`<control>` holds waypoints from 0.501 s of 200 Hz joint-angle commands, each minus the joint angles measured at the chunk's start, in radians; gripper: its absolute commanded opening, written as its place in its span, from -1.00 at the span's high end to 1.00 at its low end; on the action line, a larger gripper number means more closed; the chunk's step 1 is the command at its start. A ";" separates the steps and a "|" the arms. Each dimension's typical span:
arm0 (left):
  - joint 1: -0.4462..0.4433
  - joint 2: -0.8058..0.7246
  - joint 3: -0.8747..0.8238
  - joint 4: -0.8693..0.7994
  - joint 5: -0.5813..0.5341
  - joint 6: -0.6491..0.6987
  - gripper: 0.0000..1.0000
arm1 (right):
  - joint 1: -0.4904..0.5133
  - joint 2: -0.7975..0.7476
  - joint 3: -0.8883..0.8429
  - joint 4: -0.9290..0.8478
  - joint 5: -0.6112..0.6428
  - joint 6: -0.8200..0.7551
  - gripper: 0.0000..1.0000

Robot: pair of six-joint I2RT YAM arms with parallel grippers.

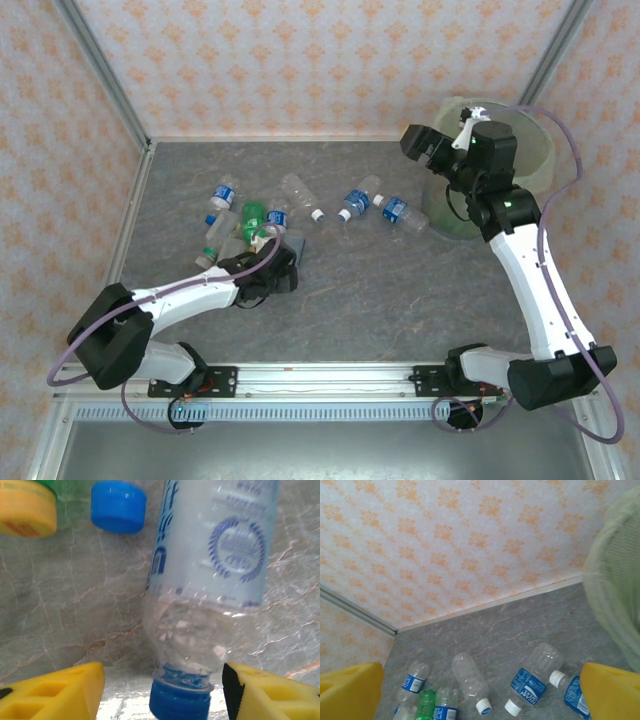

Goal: Put the plastic bottles in the bin

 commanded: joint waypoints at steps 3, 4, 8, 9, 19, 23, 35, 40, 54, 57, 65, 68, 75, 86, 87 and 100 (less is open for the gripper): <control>-0.013 -0.014 -0.030 0.100 0.041 -0.020 -0.32 | 0.017 0.014 0.012 0.029 -0.016 0.015 -0.99; -0.013 -0.013 -0.031 0.103 0.042 -0.020 -0.32 | 0.018 0.014 0.013 0.029 -0.016 0.015 -0.99; -0.015 -0.011 -0.035 0.113 0.045 -0.021 -0.32 | 0.020 0.015 0.015 0.024 -0.016 0.014 -0.99; -0.016 -0.011 -0.037 0.116 0.046 -0.022 -0.32 | 0.020 0.016 0.015 0.024 -0.017 0.014 -0.99; -0.020 -0.005 -0.048 0.137 0.049 -0.023 -0.31 | 0.020 0.018 0.023 0.015 -0.019 0.011 -0.99; -0.024 -0.003 -0.050 0.144 0.048 -0.023 -0.31 | 0.019 0.020 0.027 0.010 -0.020 0.008 -0.99; -0.038 0.004 -0.060 0.160 0.039 -0.021 -0.31 | 0.019 0.025 0.038 -0.003 -0.023 0.001 -0.99; -0.045 0.009 -0.062 0.168 0.031 -0.020 -0.31 | 0.020 0.028 0.042 -0.007 -0.021 -0.003 -0.99; -0.064 0.027 -0.064 0.178 0.012 -0.018 -0.31 | 0.019 0.031 0.055 -0.018 -0.024 -0.011 -0.99; -0.067 0.031 -0.064 0.181 0.010 -0.017 -0.31 | 0.019 0.031 0.057 -0.018 -0.025 -0.011 -0.99; -0.073 0.044 -0.062 0.187 0.010 -0.012 -0.31 | 0.020 0.033 0.064 -0.023 -0.025 -0.015 -0.99; -0.076 0.050 -0.063 0.190 0.012 -0.009 -0.31 | 0.019 0.033 0.066 -0.024 -0.024 -0.015 -0.99; -0.079 0.063 -0.061 0.196 0.017 -0.003 -0.31 | 0.020 0.034 0.072 -0.029 -0.023 -0.018 -0.99; -0.084 0.080 -0.056 0.201 0.019 0.006 -0.29 | 0.020 0.037 0.080 -0.037 -0.026 -0.023 -0.99; -0.085 0.081 -0.055 0.201 0.018 0.007 -0.29 | 0.020 0.037 0.081 -0.038 -0.027 -0.023 -0.99; -0.090 0.096 -0.041 0.192 0.013 0.017 -0.18 | 0.020 0.039 0.090 -0.045 -0.031 -0.031 -0.99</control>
